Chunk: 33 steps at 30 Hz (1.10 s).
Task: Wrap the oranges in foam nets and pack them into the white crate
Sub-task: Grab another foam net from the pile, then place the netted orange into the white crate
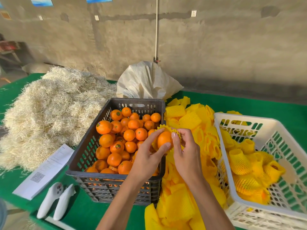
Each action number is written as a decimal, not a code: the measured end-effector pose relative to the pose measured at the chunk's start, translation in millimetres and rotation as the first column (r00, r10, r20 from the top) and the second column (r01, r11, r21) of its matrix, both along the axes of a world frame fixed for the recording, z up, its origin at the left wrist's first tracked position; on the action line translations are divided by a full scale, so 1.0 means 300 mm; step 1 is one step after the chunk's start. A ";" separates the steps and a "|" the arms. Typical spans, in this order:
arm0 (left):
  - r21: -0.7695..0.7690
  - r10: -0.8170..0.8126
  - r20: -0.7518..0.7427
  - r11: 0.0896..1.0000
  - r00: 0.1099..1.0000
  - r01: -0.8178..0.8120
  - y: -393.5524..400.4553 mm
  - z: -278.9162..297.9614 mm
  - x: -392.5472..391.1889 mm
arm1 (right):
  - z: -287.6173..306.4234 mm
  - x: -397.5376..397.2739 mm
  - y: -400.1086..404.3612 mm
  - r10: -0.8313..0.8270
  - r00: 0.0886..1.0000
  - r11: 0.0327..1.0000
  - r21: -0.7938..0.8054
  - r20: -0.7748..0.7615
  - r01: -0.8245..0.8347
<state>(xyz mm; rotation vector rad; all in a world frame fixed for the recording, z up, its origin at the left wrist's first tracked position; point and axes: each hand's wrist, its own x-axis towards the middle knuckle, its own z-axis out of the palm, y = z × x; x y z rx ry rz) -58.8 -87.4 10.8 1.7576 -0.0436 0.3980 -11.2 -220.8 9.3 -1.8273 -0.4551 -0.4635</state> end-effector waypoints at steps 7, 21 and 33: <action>-0.123 0.019 -0.110 0.992 0.994 -0.033 0.012 -0.013 0.005 | -0.016 -0.033 0.017 0.003 0.996 1.000 0.020 0.092 -0.005; -0.356 0.051 -0.153 0.929 0.987 -0.104 0.062 -0.009 0.067 | -0.030 -0.034 0.096 0.046 0.977 0.983 -0.166 -0.210 -0.082; -0.281 0.266 -0.107 0.916 0.958 -0.286 0.035 -0.040 0.093 | -0.007 -0.035 0.070 -0.053 0.983 0.958 -0.288 -0.174 0.000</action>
